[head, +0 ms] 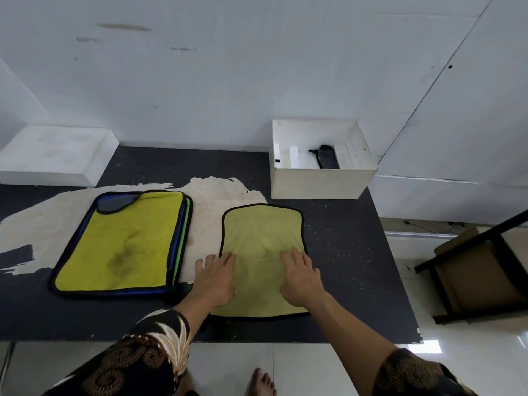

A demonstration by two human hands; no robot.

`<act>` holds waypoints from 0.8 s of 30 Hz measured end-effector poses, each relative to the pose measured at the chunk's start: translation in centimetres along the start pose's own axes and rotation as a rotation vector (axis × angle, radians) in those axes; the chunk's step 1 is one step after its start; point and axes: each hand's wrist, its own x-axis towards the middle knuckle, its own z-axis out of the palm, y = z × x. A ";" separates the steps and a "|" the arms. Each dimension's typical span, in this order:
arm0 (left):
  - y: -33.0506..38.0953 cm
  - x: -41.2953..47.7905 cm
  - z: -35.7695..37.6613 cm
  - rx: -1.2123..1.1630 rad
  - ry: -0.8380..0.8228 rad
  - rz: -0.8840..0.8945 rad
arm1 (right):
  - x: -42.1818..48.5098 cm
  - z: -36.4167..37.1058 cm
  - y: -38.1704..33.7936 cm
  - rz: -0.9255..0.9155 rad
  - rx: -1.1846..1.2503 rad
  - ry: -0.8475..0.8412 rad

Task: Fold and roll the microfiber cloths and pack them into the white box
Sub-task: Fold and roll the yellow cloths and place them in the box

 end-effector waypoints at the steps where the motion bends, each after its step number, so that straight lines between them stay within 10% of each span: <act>1: -0.2 -0.1 0.2 0.037 -0.023 -0.012 | 0.2 0.2 0.3 0.001 -0.017 -0.044; 11: -1.9 -0.5 1.2 0.048 -0.123 -0.048 | 0.1 2.0 2.3 0.015 -0.128 -0.149; 18: -1.1 -4.6 3.4 -0.028 0.212 0.399 | -2.0 3.0 0.9 -0.096 -0.005 0.297; 24: -1.5 -6.1 5.4 -0.062 0.177 0.349 | -3.4 5.9 1.5 -0.248 -0.065 0.175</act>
